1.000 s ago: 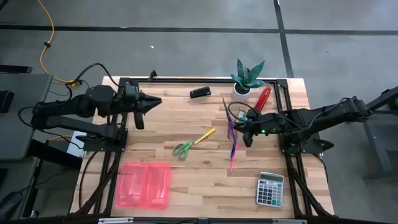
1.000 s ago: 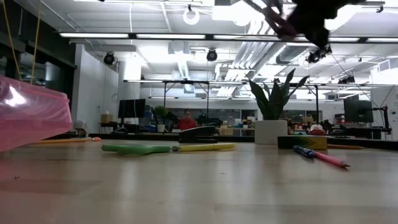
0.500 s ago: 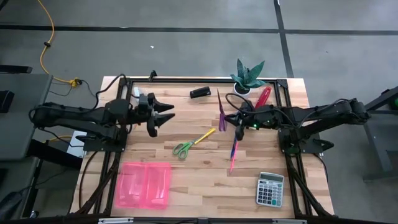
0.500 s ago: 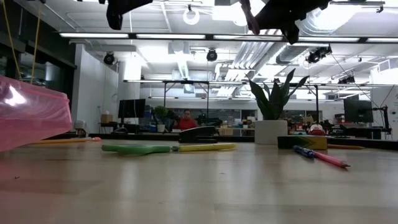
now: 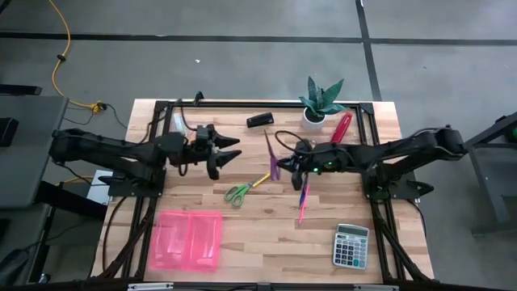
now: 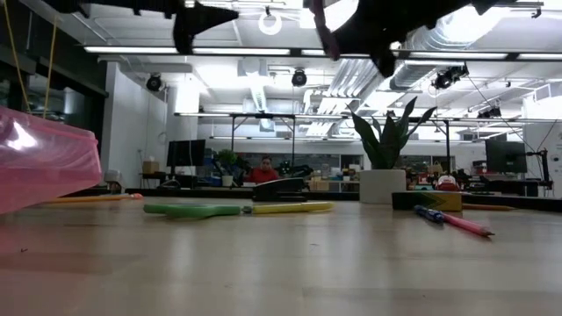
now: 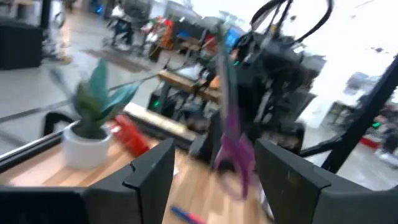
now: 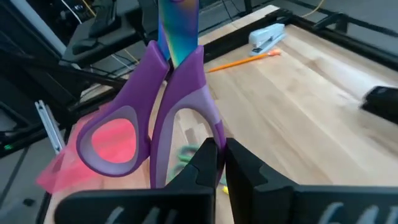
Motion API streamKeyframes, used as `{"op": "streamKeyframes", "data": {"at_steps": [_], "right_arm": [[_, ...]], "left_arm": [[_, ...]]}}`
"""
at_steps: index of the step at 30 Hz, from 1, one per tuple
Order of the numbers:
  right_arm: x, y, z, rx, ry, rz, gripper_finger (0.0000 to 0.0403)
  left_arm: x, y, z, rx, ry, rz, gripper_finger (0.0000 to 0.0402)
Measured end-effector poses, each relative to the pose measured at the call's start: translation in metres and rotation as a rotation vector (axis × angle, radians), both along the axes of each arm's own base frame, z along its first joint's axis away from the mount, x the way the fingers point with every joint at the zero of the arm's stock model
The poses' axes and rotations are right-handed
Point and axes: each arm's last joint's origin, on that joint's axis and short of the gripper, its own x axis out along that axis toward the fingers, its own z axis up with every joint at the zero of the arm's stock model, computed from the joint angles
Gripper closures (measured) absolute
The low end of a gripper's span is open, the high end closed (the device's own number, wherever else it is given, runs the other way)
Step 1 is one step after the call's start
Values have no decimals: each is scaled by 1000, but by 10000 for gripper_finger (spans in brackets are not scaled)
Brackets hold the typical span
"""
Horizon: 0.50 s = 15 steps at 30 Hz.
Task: Pack school essentials
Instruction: Put the purple scissors into the supply box
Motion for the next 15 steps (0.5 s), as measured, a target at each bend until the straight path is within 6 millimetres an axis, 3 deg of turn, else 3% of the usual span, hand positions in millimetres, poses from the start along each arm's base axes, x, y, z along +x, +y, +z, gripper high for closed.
{"op": "streamKeyframes", "data": {"at_steps": [10, 15], "right_arm": [[29, 3, -15, 48, -115, 15, 403], [35, 1, -24, 50, -90, -73, 403]], "left_arm": [[37, -5, -21, 5, -51, -36, 190], [55, -5, -17, -1, -49, 46, 190]]}}
